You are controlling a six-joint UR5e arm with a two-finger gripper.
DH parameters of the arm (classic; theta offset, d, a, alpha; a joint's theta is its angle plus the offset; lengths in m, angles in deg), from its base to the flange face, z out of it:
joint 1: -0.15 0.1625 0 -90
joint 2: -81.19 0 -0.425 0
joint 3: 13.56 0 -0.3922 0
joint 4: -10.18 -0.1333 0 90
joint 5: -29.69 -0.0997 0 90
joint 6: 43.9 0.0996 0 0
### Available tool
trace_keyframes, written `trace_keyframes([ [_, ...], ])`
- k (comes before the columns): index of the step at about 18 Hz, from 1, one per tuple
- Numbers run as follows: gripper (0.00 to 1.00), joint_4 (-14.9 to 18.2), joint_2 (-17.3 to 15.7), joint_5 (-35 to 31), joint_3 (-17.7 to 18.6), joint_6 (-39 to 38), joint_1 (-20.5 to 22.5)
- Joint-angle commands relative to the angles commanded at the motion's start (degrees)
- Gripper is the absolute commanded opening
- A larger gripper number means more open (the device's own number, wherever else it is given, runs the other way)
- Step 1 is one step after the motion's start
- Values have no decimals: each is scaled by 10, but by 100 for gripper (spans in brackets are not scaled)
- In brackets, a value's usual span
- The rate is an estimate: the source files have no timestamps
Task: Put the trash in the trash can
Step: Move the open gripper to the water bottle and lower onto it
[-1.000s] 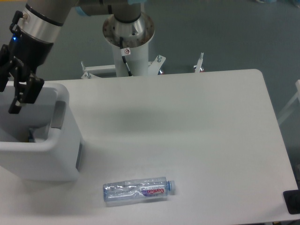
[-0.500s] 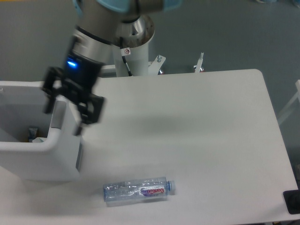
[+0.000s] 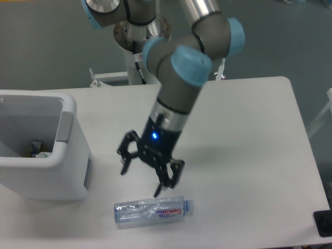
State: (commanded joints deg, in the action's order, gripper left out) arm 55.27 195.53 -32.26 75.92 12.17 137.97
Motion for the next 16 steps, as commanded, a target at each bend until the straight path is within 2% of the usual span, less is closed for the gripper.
trace_keyframes([
  [3, 100, 1, 25, -37, -10, 4, -25],
  [10, 100, 4, 75, -203, -26, 32, -105],
  [16, 100, 4, 97, -233, -26, 55, -130],
])
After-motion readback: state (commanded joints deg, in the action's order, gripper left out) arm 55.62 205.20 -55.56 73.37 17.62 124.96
